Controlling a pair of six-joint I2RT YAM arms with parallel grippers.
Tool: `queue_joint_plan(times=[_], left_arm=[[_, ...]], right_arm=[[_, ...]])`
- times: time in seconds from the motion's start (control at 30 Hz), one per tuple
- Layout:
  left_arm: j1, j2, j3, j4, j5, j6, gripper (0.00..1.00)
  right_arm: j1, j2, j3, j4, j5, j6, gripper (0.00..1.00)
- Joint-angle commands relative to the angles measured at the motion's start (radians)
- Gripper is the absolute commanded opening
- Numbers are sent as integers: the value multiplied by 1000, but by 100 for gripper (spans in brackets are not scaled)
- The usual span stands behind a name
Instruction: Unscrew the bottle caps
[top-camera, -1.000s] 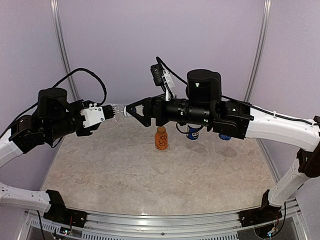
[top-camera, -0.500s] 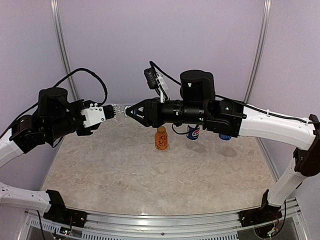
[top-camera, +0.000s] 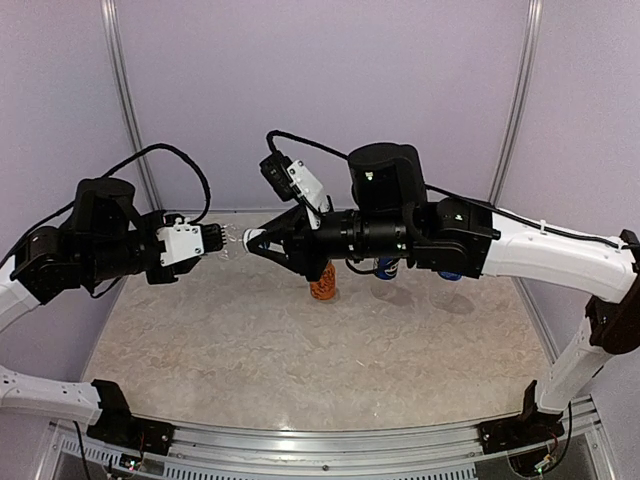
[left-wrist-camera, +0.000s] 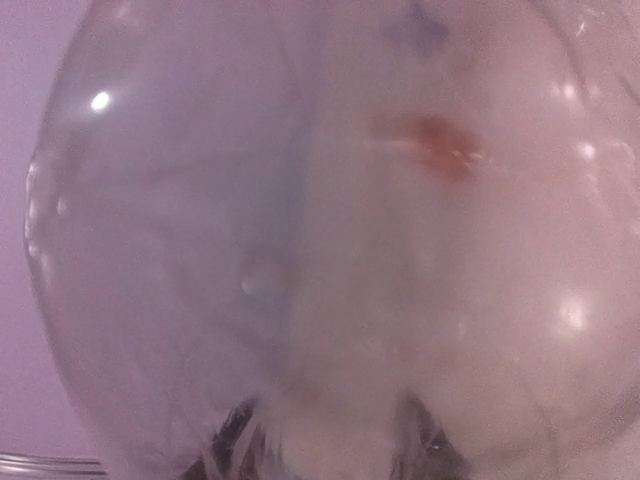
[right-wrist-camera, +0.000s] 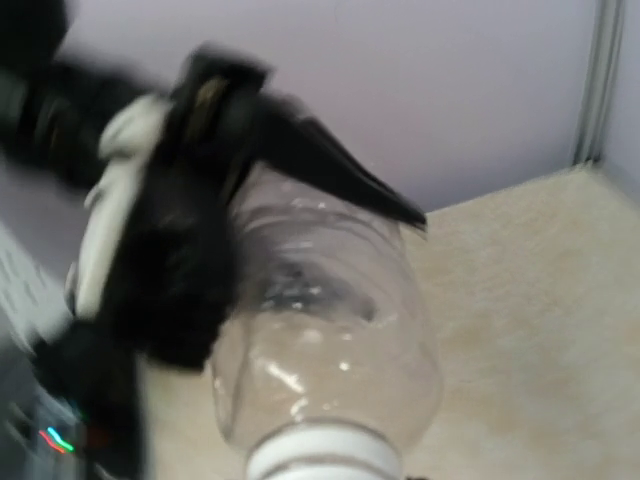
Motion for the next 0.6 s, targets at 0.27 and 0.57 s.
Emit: queue_joint_plan(times=[0.27, 0.57], left_arm=[[-2, -30, 90, -595, 351, -132, 35], [-2, -27, 58, -642, 358, -127, 35]], right_arm=[[365, -102, -265, 99, 798, -1290, 0], [415, -64, -468, 657, 1095, -2083, 0]])
